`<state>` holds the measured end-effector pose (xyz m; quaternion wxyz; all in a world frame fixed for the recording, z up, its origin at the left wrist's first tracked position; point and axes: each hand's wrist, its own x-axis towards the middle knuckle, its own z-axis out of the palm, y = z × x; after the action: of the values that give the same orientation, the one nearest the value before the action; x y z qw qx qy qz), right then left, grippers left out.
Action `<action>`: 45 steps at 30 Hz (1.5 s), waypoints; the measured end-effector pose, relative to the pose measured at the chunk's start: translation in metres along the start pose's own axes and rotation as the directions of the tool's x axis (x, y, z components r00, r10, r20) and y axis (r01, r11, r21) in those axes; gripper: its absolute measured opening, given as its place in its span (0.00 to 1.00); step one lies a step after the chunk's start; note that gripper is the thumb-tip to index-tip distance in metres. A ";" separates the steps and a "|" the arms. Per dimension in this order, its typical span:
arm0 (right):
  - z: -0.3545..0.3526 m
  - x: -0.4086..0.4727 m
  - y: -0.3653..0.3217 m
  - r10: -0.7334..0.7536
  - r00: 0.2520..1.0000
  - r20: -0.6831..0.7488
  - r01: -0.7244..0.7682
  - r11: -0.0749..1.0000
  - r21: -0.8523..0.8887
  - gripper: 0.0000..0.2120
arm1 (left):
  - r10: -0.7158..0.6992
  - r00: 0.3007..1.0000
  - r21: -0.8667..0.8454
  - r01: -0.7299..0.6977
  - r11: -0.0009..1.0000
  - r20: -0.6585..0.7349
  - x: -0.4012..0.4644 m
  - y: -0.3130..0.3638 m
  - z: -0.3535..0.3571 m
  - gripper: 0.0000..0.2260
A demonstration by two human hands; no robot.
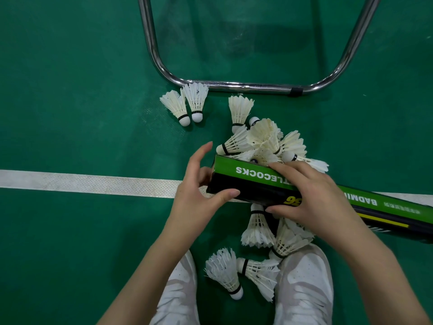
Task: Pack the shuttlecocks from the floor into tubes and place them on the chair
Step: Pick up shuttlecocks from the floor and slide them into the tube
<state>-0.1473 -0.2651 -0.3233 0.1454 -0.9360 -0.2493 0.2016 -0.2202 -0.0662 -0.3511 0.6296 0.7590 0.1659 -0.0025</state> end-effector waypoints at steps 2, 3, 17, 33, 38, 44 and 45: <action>-0.001 -0.002 0.002 0.010 1.000 -0.002 -0.010 1.000 0.016 0.37 | 0.018 0.999 0.012 -0.018 1.000 -0.043 -0.004 -0.006 -0.005 0.34; -0.002 -0.002 0.003 0.015 1.000 -0.004 -0.015 1.000 0.022 0.38 | 0.021 0.998 0.016 -0.021 1.000 -0.053 -0.006 -0.009 -0.006 0.34; -0.004 -0.009 0.013 0.046 0.999 -0.018 -0.045 0.998 0.054 0.38 | -0.175 0.948 0.187 0.128 0.974 0.267 -0.042 -0.036 -0.009 0.38; -0.001 -0.011 0.017 0.055 0.998 -0.037 -0.051 0.995 0.089 0.37 | -0.315 0.848 0.391 0.141 0.909 0.425 -0.061 -0.048 -0.003 0.39; 0.000 -0.011 0.017 0.047 0.998 -0.044 -0.043 0.995 0.085 0.37 | -0.233 0.913 0.372 0.099 0.923 0.334 -0.053 -0.041 -0.009 0.36; 0.001 -0.011 0.016 0.038 0.998 -0.046 -0.034 0.997 0.072 0.37 | -0.134 0.983 0.327 0.086 0.941 0.126 -0.029 -0.019 -0.032 0.33; 0.002 -0.011 0.015 0.038 0.998 -0.045 -0.035 0.997 0.069 0.37 | -0.112 0.991 0.305 0.084 0.949 0.075 -0.025 -0.016 -0.036 0.32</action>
<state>-0.1503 -0.2834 -0.3271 0.1791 -0.9393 -0.2216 0.1910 -0.2556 -0.0359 -0.3540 0.5124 0.8361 0.1722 -0.0936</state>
